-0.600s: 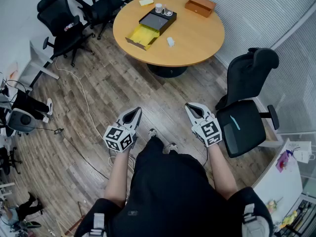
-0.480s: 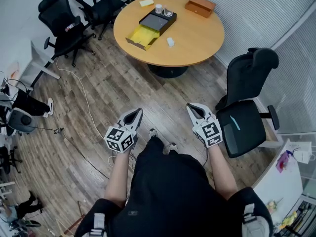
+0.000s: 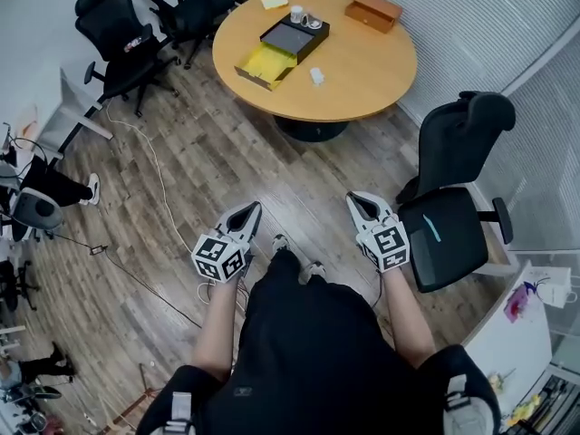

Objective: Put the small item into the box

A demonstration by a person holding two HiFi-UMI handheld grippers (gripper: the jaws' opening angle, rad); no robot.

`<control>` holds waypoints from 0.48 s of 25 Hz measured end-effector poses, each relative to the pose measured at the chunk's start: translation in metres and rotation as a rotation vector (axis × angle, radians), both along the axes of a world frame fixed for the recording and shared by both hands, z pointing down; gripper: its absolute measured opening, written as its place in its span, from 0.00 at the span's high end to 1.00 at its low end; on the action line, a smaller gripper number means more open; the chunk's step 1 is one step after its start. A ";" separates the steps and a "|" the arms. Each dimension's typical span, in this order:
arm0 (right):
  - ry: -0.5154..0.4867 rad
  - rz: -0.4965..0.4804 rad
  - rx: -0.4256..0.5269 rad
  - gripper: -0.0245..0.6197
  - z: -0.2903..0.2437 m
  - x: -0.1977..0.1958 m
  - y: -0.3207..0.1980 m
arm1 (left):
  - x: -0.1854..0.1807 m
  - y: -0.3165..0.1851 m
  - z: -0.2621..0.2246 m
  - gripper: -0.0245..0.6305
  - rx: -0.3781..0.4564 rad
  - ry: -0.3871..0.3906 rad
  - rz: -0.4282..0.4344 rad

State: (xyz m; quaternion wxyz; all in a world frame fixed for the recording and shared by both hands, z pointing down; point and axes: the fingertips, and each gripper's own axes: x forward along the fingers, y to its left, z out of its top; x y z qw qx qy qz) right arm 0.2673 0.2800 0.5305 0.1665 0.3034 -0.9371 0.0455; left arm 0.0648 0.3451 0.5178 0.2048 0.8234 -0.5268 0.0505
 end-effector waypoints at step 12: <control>0.021 0.016 -0.037 0.95 0.013 -0.019 -0.021 | -0.038 -0.017 0.015 0.95 -0.051 0.017 0.001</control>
